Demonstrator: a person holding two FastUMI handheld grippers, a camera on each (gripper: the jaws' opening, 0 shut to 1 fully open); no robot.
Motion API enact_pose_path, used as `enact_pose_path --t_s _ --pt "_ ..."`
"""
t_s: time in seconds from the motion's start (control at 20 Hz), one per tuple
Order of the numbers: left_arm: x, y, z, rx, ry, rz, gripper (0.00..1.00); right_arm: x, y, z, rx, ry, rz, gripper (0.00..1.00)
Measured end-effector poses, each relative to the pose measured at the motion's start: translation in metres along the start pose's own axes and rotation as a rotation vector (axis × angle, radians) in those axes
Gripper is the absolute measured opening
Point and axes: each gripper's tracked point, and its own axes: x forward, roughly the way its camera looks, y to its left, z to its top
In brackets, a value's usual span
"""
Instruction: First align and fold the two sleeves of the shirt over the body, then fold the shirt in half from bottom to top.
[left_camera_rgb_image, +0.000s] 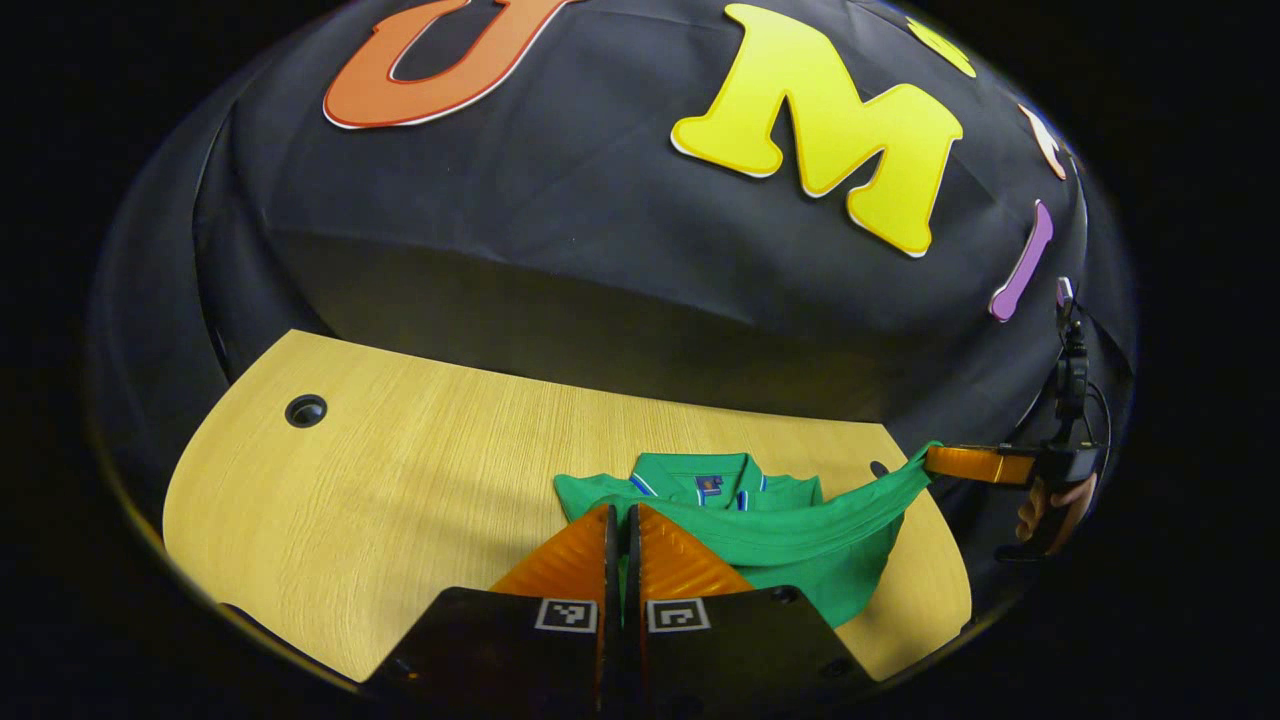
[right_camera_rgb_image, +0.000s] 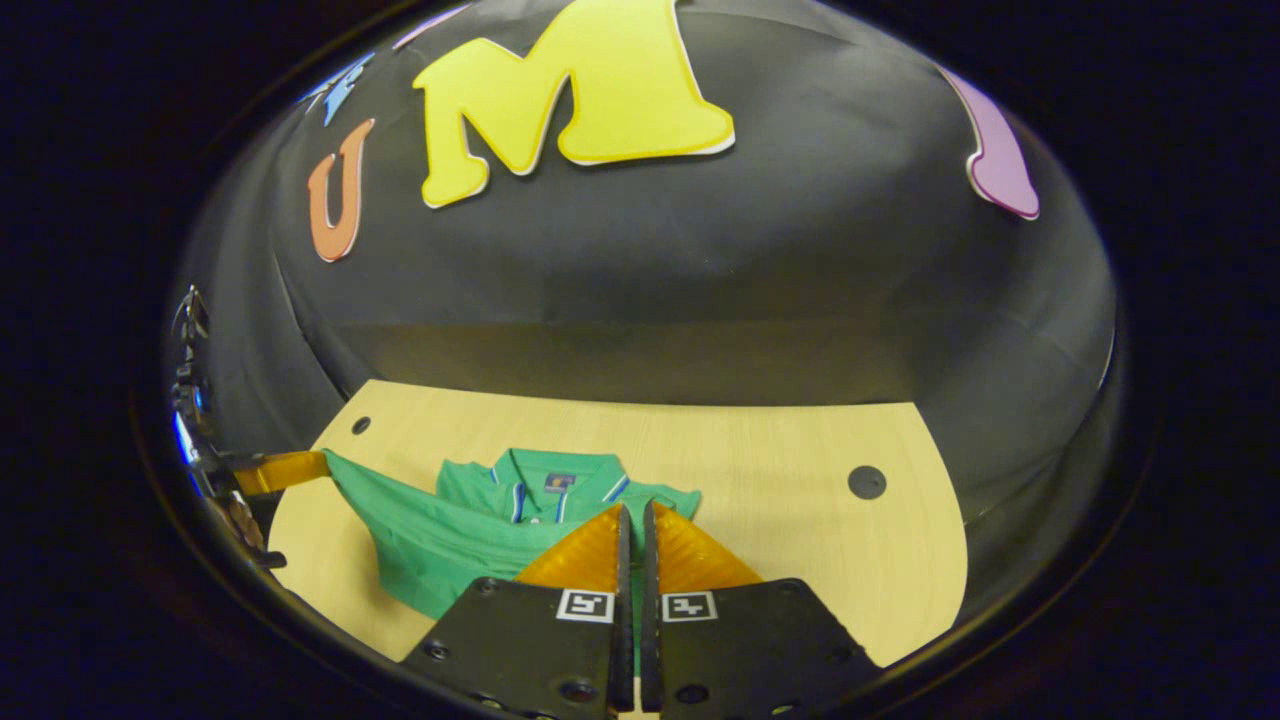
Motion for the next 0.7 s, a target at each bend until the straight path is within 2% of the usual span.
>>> enact_pose_path --t_s 0.25,0.45,0.55,0.7 --pt "0.044 0.009 -0.005 -0.030 0.001 0.027 0.06 0.049 0.000 -0.014 -0.055 0.043 0.015 0.03" --pt "0.076 0.025 0.009 -0.077 -0.039 0.058 0.06 0.073 -0.009 0.000 -0.099 -0.002 0.007 0.03" --pt "0.088 0.032 0.004 -0.082 -0.032 0.068 0.06 0.086 -0.012 0.007 -0.107 -0.032 0.002 0.03" --pt "0.105 0.042 -0.013 -0.083 -0.003 0.085 0.06 0.111 -0.017 -0.006 -0.127 -0.024 -0.002 0.03"
